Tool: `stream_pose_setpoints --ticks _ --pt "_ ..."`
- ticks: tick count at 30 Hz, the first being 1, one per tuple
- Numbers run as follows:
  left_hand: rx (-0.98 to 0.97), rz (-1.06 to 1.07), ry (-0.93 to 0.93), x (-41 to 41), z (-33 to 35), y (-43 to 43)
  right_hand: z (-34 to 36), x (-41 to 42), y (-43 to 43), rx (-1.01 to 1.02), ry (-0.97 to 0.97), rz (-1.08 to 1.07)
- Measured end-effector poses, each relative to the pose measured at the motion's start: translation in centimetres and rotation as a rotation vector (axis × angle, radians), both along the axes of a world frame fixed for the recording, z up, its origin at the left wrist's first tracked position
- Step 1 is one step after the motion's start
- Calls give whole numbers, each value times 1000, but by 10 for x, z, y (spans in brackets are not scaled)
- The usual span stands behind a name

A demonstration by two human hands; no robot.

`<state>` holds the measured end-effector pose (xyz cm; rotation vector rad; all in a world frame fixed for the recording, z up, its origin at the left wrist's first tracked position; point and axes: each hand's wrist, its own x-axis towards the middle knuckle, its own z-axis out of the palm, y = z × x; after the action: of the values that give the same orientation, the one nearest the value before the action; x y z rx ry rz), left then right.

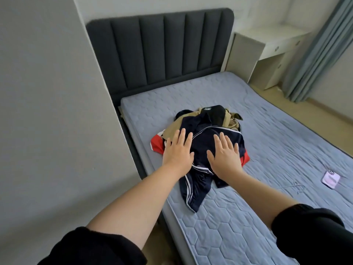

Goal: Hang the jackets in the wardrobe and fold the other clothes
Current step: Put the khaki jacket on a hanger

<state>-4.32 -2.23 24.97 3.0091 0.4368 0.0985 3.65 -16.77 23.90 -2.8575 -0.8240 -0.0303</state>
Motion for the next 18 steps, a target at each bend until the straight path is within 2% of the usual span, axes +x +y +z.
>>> stream_pose_setpoints --ticks 7,18 --pt "-22 76 62 76 -118 22 -122 76 29 28 75 -78" --pt "-165 158 67 101 -345 27 -349 132 41 -19 131 -13"
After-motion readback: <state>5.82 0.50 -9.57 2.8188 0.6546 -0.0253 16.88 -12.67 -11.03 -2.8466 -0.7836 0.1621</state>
